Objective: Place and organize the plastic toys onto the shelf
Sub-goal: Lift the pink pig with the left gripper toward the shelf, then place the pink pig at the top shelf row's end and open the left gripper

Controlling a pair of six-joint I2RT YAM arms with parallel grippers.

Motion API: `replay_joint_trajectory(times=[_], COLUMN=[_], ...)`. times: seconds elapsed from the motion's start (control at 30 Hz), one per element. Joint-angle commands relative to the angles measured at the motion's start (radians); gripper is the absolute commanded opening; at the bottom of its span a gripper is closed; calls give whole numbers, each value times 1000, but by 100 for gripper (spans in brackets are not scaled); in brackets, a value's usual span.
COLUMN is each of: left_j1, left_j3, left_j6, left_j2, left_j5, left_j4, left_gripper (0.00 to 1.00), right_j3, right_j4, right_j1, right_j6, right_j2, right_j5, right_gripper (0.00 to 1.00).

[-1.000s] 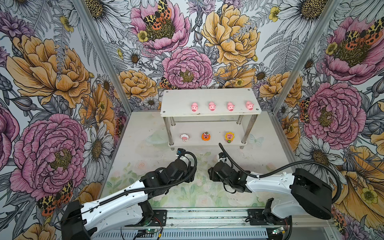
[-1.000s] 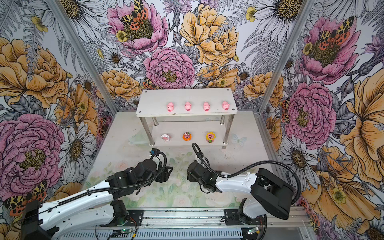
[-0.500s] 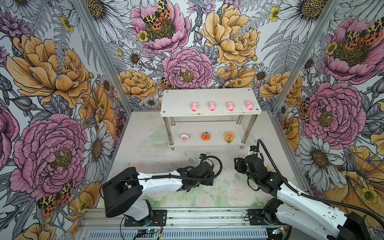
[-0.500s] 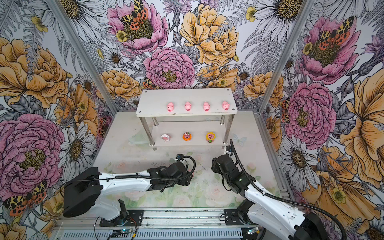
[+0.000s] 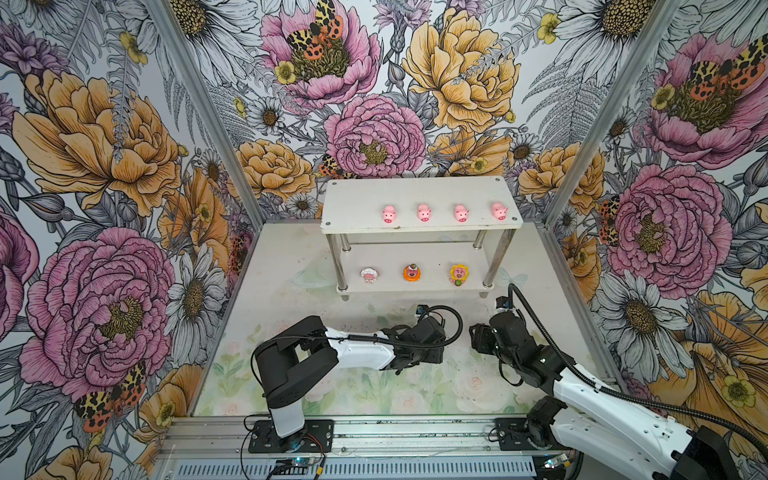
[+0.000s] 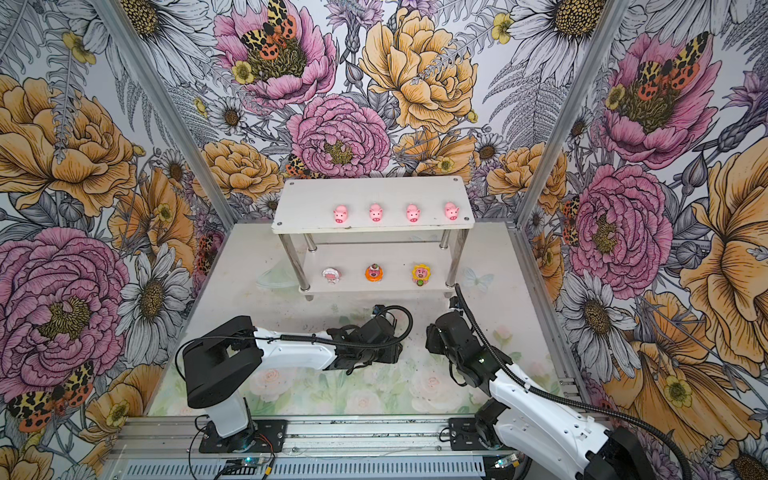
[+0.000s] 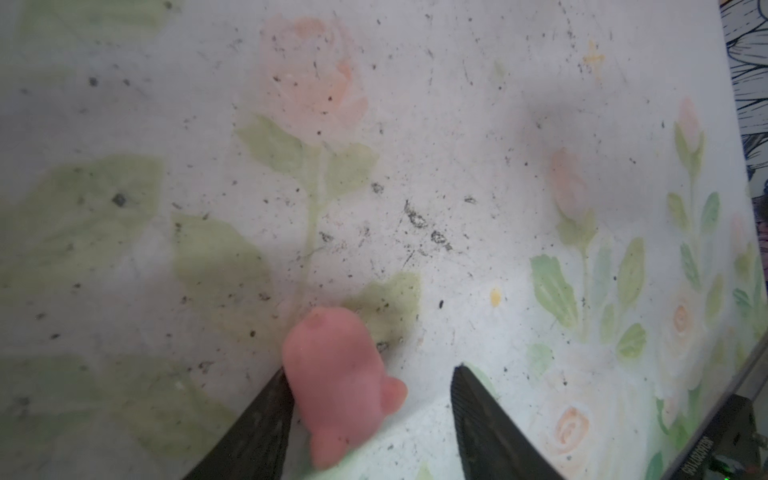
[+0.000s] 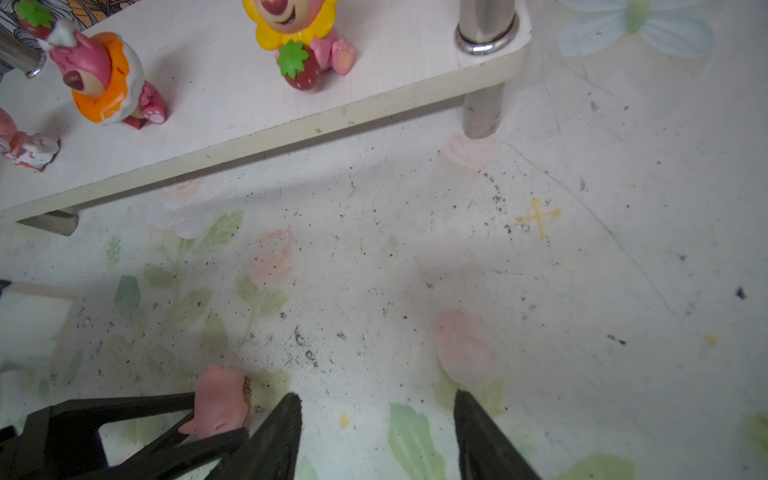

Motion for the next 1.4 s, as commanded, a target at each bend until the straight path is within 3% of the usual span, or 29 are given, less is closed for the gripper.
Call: replay_joint_trajectory(times=[0.0,0.2,0.43,0.53,0.67,0.83,1.03,1.27,1.37], left_j1=[17,28,40,40,40,75,260,459,549], left_j3=[22,59,52,42,50,168,443,755,845], left_j6=[2,32,48,76,109,162,333,532,578], left_j2=[31,31,-17,-141,-352,-616,-685,-557,-487], left_j5=[38,14,30,-10,-149,-293,-317,-235,-152], left_j4=[-20,-86,-146,-235,-438,-729,-963,-1001,-1002], left_gripper=[51,34,23,24,25,26,26,26,26], right_j3=[-18,-40,-52,-55,-49,-45,-47,-63,-72], right_j4=[-1,0,0,1,12,39,70,68,68], right_j1=[-9,-29,-48,-53,-57,-61,-63,-62,-63], right_j6=[-29,-38,-48,-49,-58,-67,-70,-59,-51], right_j2=[-25,-58,-70,-69,-49,-11,21,-7,-23], right_j5=[-9,-17,-32,-41,-57,-75,-117,-127,-131], right_gripper=[60,60,60,60,59,58,56,54,54])
